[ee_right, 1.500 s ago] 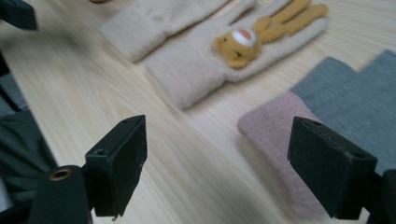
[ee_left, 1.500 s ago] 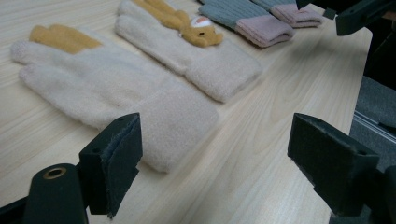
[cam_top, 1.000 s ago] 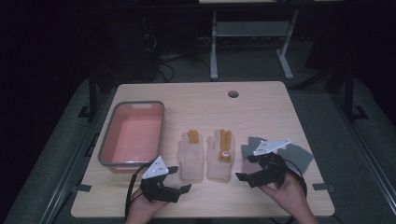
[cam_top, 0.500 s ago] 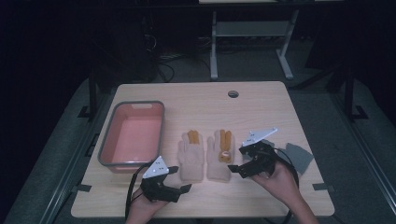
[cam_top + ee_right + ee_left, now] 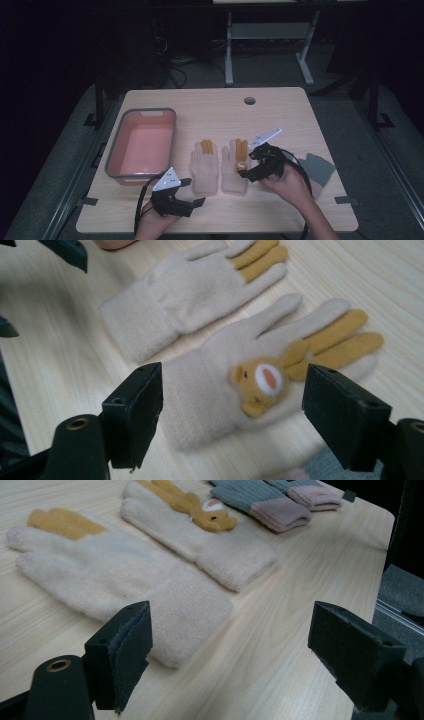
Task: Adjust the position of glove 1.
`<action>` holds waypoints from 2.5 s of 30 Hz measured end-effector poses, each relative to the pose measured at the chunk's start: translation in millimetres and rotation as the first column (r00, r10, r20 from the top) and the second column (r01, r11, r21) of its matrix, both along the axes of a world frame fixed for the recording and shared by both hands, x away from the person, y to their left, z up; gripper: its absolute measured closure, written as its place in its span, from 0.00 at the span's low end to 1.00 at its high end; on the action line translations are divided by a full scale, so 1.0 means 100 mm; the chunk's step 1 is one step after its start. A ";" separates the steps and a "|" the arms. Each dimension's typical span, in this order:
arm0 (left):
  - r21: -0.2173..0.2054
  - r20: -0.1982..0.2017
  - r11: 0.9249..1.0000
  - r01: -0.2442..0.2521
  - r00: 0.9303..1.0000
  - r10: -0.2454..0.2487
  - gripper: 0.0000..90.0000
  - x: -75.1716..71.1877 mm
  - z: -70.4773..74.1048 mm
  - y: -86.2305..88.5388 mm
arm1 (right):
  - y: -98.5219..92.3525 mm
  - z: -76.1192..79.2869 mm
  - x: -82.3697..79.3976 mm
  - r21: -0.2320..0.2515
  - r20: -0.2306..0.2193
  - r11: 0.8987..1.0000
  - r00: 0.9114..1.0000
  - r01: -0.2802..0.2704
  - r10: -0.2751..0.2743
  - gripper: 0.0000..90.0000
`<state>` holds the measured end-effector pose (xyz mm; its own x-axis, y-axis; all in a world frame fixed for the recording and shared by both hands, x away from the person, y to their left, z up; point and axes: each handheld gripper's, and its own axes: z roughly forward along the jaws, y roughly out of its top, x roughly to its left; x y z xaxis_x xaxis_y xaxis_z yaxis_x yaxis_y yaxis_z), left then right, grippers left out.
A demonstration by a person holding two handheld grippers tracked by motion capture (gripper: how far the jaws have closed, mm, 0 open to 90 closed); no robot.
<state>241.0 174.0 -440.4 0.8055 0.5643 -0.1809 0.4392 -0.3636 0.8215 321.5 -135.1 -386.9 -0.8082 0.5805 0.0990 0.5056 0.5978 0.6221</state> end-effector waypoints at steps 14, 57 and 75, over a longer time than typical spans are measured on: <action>-0.004 -0.003 1.000 0.001 1.000 -0.001 0.20 -0.01 0.00 -0.01 | 0.17 -0.15 0.24 -0.084 -0.033 0.996 0.999 -0.009 0.007 0.33; 0.019 -0.005 1.000 0.001 1.000 -0.001 0.20 -0.01 -0.01 -0.03 | 0.36 -0.51 0.40 -0.263 -0.049 0.964 0.998 -0.040 0.029 0.65; -0.003 -0.019 1.000 -0.006 1.000 0.006 0.20 -0.01 0.00 -0.02 | 0.32 -0.32 0.33 -0.240 -0.013 0.968 0.997 -0.074 0.073 0.68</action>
<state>240.0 172.4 -440.6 0.7984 0.5686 -0.1982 0.4571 -0.3580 0.8142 354.7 -102.7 -418.7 -0.8495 0.5265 -0.0328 0.4568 0.7654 0.4533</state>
